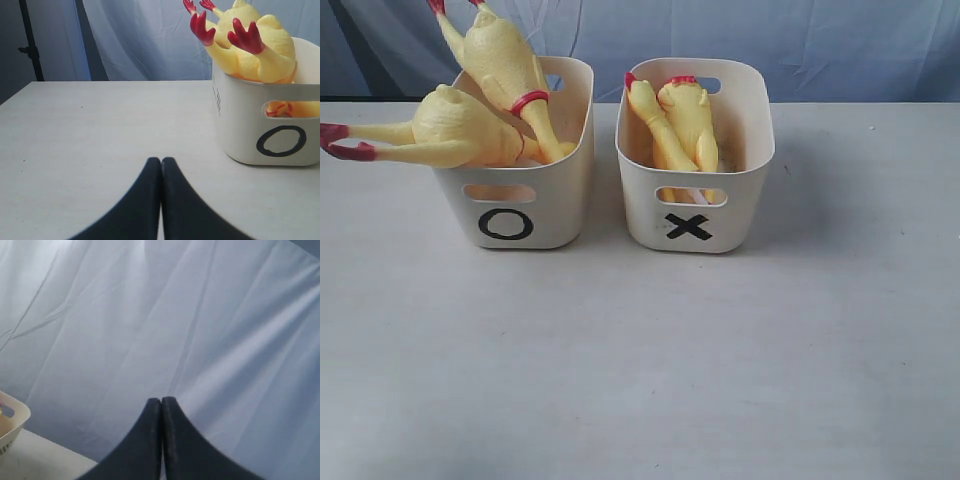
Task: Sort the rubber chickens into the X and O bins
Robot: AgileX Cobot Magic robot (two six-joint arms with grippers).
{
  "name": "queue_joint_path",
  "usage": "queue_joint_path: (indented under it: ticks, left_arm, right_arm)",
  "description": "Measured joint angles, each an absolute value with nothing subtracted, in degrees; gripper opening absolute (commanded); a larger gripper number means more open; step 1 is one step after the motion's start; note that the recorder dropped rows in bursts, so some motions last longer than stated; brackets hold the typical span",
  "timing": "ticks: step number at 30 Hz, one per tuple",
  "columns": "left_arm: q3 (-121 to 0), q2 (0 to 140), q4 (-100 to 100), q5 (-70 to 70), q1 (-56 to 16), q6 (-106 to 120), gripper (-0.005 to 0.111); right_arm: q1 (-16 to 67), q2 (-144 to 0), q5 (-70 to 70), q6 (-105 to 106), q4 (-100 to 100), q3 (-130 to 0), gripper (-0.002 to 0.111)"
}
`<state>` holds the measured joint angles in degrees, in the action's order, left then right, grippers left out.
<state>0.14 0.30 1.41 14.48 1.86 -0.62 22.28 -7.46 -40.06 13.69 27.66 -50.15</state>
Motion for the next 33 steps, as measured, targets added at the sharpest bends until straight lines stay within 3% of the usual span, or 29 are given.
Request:
queue_joint_path:
  ticks: [5, 8, 12, 17, 25, 28, 33]
  left_arm:
    - [0.1, 0.3, 1.4, 14.5, 1.9, -0.6, 0.000]
    - [0.1, 0.3, 1.4, 14.5, 1.9, -0.6, 0.000]
    - [0.1, 0.3, 1.4, 14.5, 1.9, -0.6, 0.000]
    - [0.1, 0.3, 1.4, 14.5, 1.9, -0.6, 0.000]
    - [0.1, 0.3, 1.4, 14.5, 1.9, -0.6, 0.000]
    - [0.1, 0.3, 1.4, 14.5, 1.9, -0.6, 0.000]
    - [0.1, 0.3, 1.4, 14.5, 1.9, -0.6, 0.000]
  right_arm:
    - [3.9, -5.8, -40.1, 12.7, 18.3, -47.2, 0.001]
    - [-2.0, -5.5, -29.5, 12.2, 4.9, -36.4, 0.006]
    - [-2.5, -5.6, -8.3, 14.6, -5.5, -16.0, 0.006]
    - [-2.5, -5.7, 0.0, 15.0, -6.6, -4.7, 0.006]
    - [-2.5, -5.7, -4.2, 14.9, -13.1, -0.3, 0.006]
    - [-2.5, -5.6, -14.1, 5.8, -5.5, -0.1, 0.006]
    - [-2.5, -5.6, -16.3, -1.1, 0.8, -0.1, 0.006]
